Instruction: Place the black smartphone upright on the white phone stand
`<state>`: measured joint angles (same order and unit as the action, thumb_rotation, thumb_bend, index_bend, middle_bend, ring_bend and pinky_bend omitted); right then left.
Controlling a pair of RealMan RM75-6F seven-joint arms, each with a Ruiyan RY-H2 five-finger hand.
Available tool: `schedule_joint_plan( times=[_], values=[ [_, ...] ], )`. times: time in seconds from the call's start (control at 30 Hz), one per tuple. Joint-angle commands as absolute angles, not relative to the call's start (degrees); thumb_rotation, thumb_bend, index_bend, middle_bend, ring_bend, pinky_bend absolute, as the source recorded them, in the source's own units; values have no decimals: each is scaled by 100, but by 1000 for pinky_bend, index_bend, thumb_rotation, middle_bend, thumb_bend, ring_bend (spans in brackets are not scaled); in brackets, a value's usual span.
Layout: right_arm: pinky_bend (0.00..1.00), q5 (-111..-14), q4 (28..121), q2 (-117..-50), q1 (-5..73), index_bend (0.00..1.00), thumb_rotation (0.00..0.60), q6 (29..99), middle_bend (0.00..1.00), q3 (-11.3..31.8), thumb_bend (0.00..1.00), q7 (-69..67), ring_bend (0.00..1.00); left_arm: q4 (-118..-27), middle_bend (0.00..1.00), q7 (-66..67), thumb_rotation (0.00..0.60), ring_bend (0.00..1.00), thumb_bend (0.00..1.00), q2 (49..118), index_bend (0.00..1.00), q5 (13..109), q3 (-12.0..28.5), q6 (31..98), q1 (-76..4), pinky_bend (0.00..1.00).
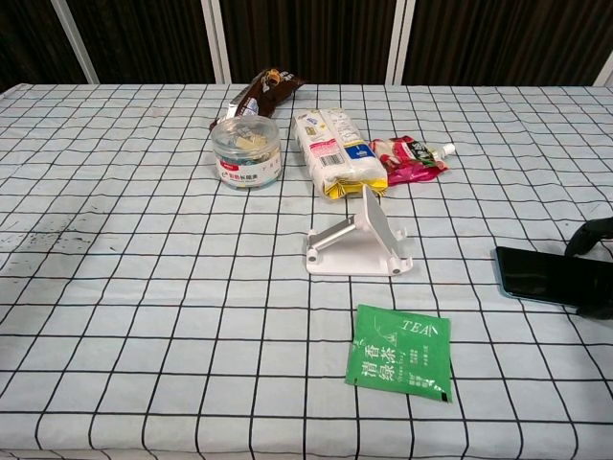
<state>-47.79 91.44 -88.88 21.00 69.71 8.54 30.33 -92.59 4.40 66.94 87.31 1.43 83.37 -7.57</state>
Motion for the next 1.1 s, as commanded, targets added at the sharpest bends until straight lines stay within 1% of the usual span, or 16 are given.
schedule_joint_plan(
  times=[0.03, 0.17, 0.27, 0.33, 0.4, 0.47, 0.53, 0.6, 0.7, 0.83, 1.1],
  values=[
    [143, -4779, 9141, -8883, 2100, 375, 600, 6970, 366, 847, 249, 3034, 150, -9262, 0, 438, 600, 0, 0, 6692, 0, 8732, 143, 8342, -755, 0],
    [145, -4760, 9132, -8880, 2102, 375, 600, 6953, 374, 844, 251, 3020, 171, -9270, 0, 434, 600, 0, 0, 6686, 0, 8727, 144, 8345, -751, 0],
    [177, -4724, 9144, -8869, 2106, 397, 600, 6925, 433, 848, 280, 3008, 254, -9273, 0, 431, 600, 0, 0, 6687, 0, 8718, 145, 8339, -751, 0],
    [218, -4710, 9138, -8866, 2110, 439, 600, 6913, 480, 845, 315, 3008, 315, -9277, 0, 429, 600, 0, 0, 6685, 0, 8715, 146, 8336, -752, 0],
    [254, -4719, 9138, -8865, 2116, 474, 600, 6911, 513, 840, 338, 3006, 354, -9279, 0, 425, 600, 0, 0, 6685, 0, 8714, 148, 8345, -748, 0],
    [311, -4724, 9126, -8864, 2119, 507, 600, 6897, 544, 833, 352, 2993, 394, -9278, 0, 421, 600, 0, 0, 6686, 0, 8714, 150, 8351, -745, 0],
    [407, -4726, 9126, -8860, 2120, 544, 600, 6894, 579, 834, 361, 2982, 443, -9278, 0, 418, 600, 0, 0, 6686, 0, 8716, 150, 8353, -744, 0],
    [448, -4740, 9142, -8853, 2121, 562, 600, 6894, 598, 843, 369, 2952, 465, -9279, 0, 419, 600, 0, 0, 6687, 0, 8720, 151, 8361, -743, 0],
    [457, -4759, 9169, -8828, 2119, 587, 600, 6899, 622, 847, 377, 2922, 490, -9278, 0, 412, 600, 0, 0, 6688, 0, 8722, 150, 8368, -738, 0],
    [513, -4795, 9272, -8773, 2115, 617, 600, 6918, 654, 861, 386, 2880, 523, -9279, 0, 391, 600, 0, 0, 6687, 0, 8726, 153, 8382, -733, 0],
    [514, -4896, 9623, -8550, 2068, 627, 600, 6977, 667, 926, 388, 2677, 538, -9294, 0, 348, 600, 0, 0, 6679, 0, 8712, 159, 8377, -730, 0]
  ],
)
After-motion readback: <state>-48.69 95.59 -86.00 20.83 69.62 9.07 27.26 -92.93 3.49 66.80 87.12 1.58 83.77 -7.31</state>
